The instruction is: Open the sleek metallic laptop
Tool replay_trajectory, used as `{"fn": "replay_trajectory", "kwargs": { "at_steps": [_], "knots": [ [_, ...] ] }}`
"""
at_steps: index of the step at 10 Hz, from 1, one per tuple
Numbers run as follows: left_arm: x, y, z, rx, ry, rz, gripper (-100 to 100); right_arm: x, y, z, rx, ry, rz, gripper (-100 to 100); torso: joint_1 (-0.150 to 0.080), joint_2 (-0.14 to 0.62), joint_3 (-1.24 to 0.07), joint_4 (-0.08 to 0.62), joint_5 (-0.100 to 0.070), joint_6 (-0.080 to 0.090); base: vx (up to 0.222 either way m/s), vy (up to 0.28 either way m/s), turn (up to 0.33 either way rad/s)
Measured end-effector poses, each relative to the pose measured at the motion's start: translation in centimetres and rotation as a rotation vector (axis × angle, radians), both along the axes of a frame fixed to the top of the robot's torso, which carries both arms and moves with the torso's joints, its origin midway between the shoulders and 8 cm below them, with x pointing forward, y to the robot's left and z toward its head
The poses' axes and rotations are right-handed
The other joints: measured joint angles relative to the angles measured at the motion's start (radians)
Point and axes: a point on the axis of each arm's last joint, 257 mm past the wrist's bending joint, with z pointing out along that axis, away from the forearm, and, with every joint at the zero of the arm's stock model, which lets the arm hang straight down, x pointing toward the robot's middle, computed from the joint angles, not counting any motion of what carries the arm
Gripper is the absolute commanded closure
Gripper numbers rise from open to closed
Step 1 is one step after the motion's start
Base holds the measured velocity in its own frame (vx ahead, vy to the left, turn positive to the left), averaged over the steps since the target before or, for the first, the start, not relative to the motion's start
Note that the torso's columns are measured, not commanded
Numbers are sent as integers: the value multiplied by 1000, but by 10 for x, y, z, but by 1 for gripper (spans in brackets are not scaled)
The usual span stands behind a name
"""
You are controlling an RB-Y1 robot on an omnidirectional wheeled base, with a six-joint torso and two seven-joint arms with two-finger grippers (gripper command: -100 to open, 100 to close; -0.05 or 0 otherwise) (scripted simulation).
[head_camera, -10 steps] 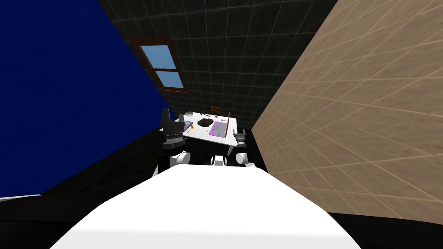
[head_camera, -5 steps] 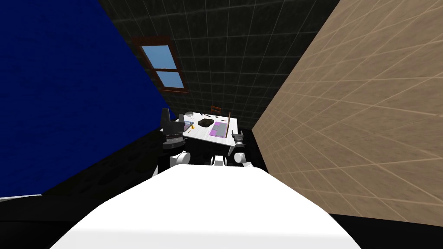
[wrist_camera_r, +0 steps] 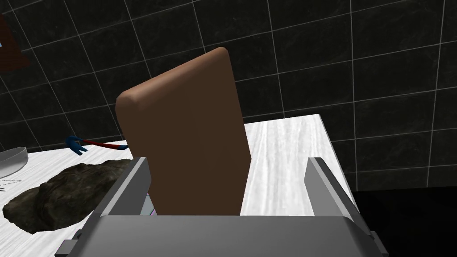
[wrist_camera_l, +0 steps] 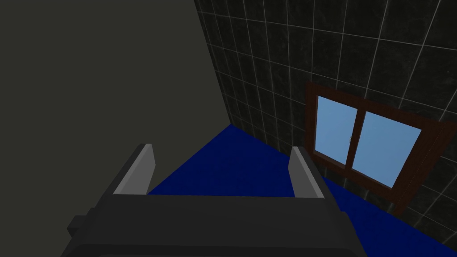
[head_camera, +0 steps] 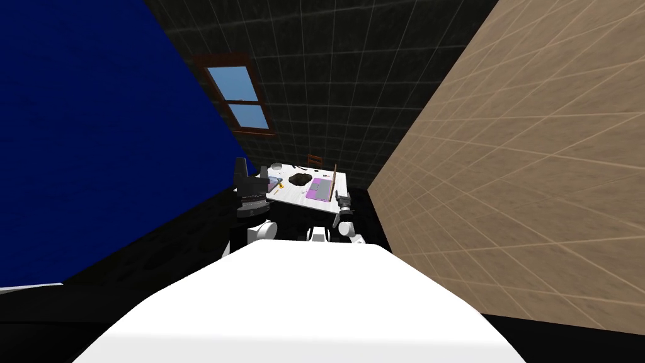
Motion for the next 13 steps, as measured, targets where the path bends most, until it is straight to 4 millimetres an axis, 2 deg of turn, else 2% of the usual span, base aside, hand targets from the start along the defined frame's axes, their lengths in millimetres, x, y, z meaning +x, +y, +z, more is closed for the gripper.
{"fn": "replay_trajectory", "kwargs": {
  "at_steps": [6, 13],
  "knots": [
    [0, 0, 0, 0, 0, 0, 0, 5, 18, -36, 241, 76, 27, -100, 0, 0, 0, 0, 0, 0, 16, 15, 8],
    [0, 0, 0, 0, 0, 0, 0, 8, 41, -65, 491, 147, 36, -100, -1, 1, 0, 0, 0, 0, 13, 13, 6]
  ]
}}
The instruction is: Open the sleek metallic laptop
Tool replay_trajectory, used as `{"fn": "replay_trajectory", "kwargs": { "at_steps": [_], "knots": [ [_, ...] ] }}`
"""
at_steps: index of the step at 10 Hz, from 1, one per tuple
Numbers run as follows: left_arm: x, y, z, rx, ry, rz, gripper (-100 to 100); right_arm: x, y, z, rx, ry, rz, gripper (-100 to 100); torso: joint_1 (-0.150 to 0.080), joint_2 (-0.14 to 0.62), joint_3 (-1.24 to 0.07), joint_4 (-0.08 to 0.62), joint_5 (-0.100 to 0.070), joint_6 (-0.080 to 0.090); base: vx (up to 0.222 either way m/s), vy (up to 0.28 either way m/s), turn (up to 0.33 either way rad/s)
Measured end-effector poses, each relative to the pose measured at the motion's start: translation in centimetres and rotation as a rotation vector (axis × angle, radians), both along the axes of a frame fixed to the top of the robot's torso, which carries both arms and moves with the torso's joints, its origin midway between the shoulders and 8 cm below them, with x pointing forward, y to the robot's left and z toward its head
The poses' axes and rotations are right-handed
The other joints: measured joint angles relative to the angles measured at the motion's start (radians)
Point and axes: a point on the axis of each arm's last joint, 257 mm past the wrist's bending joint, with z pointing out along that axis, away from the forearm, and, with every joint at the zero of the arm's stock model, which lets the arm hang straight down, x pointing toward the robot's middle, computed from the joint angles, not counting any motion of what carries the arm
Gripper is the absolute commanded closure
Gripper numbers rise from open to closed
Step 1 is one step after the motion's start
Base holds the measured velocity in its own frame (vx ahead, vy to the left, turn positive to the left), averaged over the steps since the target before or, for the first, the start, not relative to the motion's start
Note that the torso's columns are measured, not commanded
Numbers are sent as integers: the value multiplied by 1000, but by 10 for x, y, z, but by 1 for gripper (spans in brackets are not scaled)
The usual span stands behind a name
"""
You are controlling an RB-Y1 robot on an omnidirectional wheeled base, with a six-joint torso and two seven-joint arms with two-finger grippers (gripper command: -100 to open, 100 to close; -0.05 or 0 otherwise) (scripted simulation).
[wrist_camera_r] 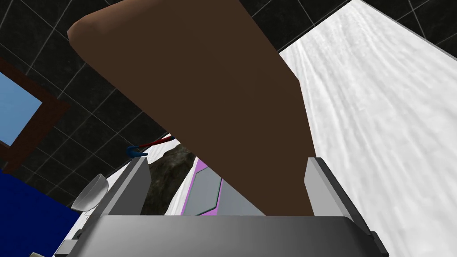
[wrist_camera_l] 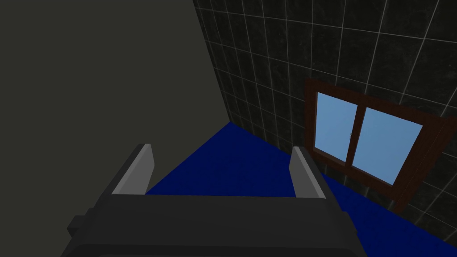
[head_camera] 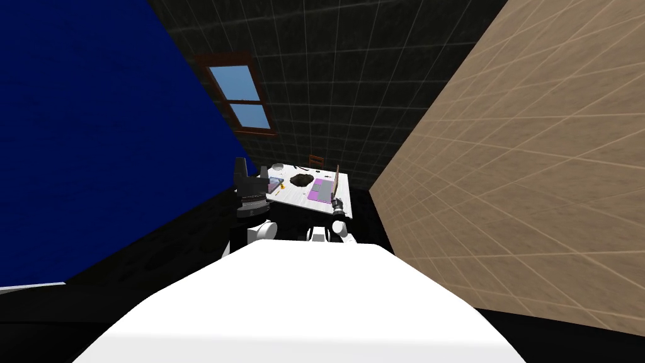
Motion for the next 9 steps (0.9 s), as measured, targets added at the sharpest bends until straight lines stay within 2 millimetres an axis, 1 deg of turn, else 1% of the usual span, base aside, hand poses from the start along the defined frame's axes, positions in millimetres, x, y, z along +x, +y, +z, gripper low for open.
{"fn": "replay_trajectory", "kwargs": {
  "at_steps": [1, 2, 3, 4, 6, 7, 9],
  "knots": [
    [0, 0, 0, 0, 0, 0, 0, 1, 5, -2, 31, 7, 0, -100, 0, 0, 0, 0, 0, 0, 0, 0, 0],
    [0, 0, 0, 0, 0, 0, 0, 1, 6, -2, 36, 8, 0, -100, 0, 0, 0, 0, 0, 0, -49, -24, 316],
    [0, 0, 0, 0, 0, 0, 0, 6, -3, 1, 29, 1, -20, -100, -1, 2, 1, 1, 0, -1, -71, -40, 336],
    [0, 0, 0, 0, 0, 0, 0, 11, -17, 0, 20, -3, -44, -100, -2, 3, 2, 1, 0, 0, -45, -30, 61],
    [0, 0, 0, 0, 0, 0, 0, 18, -35, 4, 16, -11, -81, -100, 0, 0, 0, 0, 0, -1, -71, -41, 323],
    [0, 0, 0, 0, 0, 0, 0, 23, -46, 4, 10, -14, -103, -100, 1, 0, 0, 0, 0, 0, -30, -12, 23],
    [0, 0, 0, 0, 0, 0, 0, 29, -66, 7, 6, -21, -146, -100, 1, 0, 0, 0, 0, -1, -64, -24, 332]
  ]
}}
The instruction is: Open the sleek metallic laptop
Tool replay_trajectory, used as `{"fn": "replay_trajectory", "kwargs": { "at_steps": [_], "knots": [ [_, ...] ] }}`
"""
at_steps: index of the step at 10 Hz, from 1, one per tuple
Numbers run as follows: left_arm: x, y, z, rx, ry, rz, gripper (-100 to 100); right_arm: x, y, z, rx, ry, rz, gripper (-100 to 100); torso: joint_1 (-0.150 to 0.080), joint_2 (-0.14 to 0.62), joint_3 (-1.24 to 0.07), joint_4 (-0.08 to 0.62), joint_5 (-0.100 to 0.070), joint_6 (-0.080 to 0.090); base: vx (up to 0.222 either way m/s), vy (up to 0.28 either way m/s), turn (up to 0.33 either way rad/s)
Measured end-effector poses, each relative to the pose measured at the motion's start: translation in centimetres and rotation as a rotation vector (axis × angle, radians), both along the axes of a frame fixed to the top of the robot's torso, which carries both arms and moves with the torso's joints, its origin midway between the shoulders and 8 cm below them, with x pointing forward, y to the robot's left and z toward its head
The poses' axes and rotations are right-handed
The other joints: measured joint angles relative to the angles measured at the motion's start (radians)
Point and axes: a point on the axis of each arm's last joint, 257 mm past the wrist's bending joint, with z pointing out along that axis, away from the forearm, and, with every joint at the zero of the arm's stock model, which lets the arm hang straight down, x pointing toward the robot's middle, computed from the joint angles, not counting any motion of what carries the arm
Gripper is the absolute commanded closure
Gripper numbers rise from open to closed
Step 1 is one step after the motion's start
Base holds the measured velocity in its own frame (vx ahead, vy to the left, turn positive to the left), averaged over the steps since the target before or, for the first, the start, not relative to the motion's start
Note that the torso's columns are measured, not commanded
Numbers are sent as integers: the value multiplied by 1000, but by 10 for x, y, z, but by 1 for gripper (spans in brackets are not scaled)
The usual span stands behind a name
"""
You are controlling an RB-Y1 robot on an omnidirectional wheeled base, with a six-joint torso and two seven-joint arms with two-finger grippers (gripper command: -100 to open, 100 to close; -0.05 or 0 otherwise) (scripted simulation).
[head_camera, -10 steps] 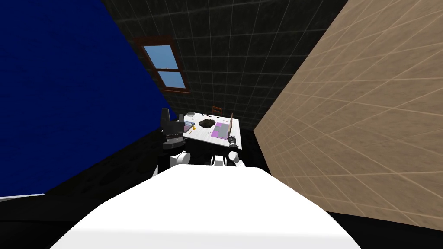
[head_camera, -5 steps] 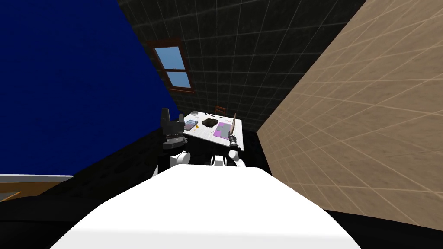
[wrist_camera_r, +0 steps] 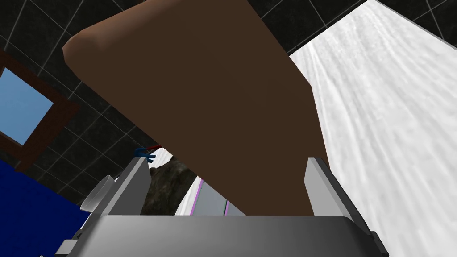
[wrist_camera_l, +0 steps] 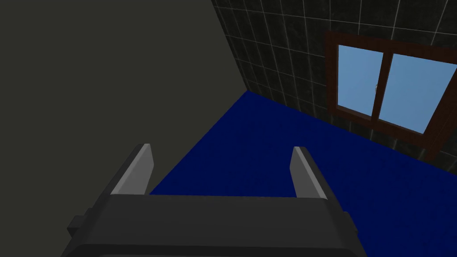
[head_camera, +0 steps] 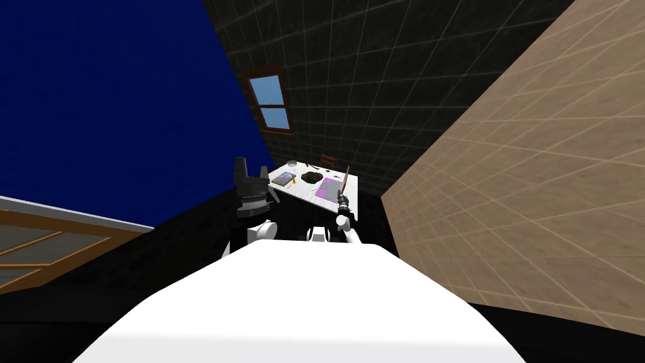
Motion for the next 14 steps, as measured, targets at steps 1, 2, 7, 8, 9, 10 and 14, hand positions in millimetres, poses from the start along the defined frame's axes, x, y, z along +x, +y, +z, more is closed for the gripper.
{"fn": "replay_trajectory", "kwargs": {
  "at_steps": [1, 2, 7, 8, 9, 10, 14],
  "knots": [
    [0, 0, 0, 0, 0, 0, 0, 3, -11, 2, -3, -3, -22, -100, -1, 1, 1, 0, 0, 1, -32, -16, 14],
    [0, 0, 0, 0, 0, 0, 0, 5, -23, 1, -5, -3, -45, -100, -1, -1, 0, 0, 0, 2, -64, -21, 372],
    [0, 0, 0, 0, 0, 0, 0, 16, -73, 7, -13, -10, -153, -100, -1, 1, 1, 0, 0, 1, -57, -20, 189],
    [0, 0, 0, 0, 0, 0, 0, 13, -87, 8, -9, -12, -180, -100, -1, -1, 0, 0, 0, 2, -71, -13, 345],
    [0, 0, 0, 0, 0, 0, 0, 16, -96, 11, -10, -12, -201, -100, -1, 1, 1, 0, 0, 0, -74, -15, 317],
    [0, 0, 0, 0, 0, 0, 0, 18, -109, 11, -10, -11, -228, -100, -1, 1, 1, 0, 0, 1, -35, -6, 21],
    [0, 0, 0, 0, 0, 0, 0, 12, -150, 8, -2, -8, -319, -100, -1, -2, -1, 0, 0, 2, -66, -5, 264]
  ]
}}
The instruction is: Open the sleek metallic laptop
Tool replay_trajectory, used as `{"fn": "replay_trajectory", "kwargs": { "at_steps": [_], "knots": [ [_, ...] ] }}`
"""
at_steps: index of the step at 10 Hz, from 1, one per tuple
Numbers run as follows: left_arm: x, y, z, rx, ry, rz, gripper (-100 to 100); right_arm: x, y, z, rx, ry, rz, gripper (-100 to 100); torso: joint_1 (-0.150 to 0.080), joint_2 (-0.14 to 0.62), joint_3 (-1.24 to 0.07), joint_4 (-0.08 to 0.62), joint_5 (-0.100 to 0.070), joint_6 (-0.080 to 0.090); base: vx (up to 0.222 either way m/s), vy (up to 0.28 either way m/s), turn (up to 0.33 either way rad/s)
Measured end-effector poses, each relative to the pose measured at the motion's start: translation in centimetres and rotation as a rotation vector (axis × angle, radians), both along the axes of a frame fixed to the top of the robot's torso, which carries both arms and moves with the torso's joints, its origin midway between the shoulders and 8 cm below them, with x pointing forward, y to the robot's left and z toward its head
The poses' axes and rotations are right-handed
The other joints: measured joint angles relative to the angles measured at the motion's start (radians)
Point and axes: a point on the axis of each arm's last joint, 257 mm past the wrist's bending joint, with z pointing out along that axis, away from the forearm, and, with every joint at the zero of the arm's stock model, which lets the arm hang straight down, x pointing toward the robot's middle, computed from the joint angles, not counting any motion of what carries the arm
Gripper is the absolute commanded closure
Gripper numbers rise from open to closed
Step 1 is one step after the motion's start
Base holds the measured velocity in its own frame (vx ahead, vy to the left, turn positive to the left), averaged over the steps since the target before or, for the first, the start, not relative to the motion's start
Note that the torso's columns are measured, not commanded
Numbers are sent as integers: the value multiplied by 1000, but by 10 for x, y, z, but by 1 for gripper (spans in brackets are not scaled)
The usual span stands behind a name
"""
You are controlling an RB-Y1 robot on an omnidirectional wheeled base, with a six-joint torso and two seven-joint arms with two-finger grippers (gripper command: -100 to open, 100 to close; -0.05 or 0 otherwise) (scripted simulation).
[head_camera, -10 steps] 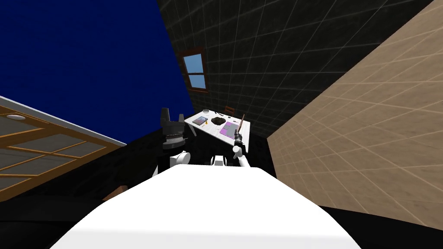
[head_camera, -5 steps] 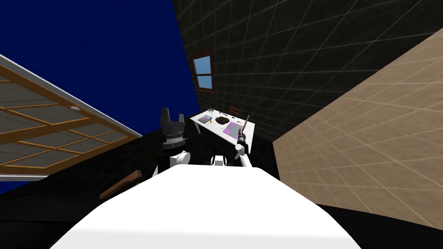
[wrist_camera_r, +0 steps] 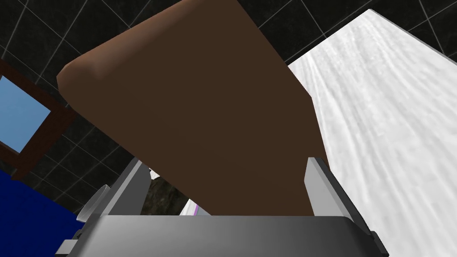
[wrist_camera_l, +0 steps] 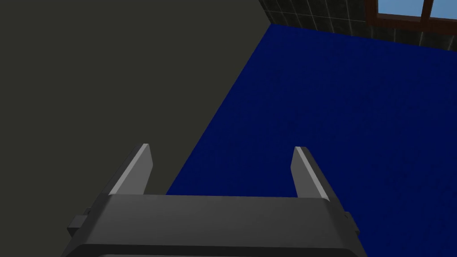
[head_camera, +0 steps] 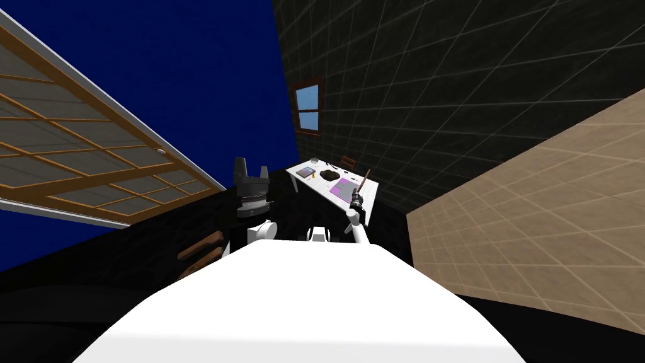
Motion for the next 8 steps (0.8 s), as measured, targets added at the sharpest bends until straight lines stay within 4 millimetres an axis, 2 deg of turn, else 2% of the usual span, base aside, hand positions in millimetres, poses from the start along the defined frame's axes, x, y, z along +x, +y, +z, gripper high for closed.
{"fn": "replay_trajectory", "kwargs": {
  "at_steps": [1, 2, 4, 5, 7, 8],
  "knots": [
    [0, 0, 0, 0, 0, 0, 0, -2, -8, 0, 3, 1, -22, -100, 1, 2, 1, 0, 0, -2, -73, -5, 278],
    [0, 0, 0, 0, 0, 0, 0, -1, -19, -2, 6, 4, -44, -100, 0, 2, 1, 0, 0, 0, -31, -6, -8],
    [0, 0, 0, 0, 0, 0, 0, -4, -37, -3, 14, 6, -85, -100, 1, 2, 1, 0, 0, -2, -69, 0, 313],
    [0, 0, 0, 0, 0, 0, 0, -7, -47, -5, 20, 7, -110, -100, 1, 2, 1, 1, 0, -1, -36, -4, 53],
    [0, 0, 0, 0, 0, 0, 0, -12, -62, -8, 30, 12, -149, -100, 1, 3, 1, 1, 0, -2, -85, 4, 321],
    [0, 0, 0, 0, 0, 0, 0, -17, -74, -9, 35, 12, -176, -100, 1, 3, 2, 1, 0, -1, -34, -5, 17]
  ]
}}
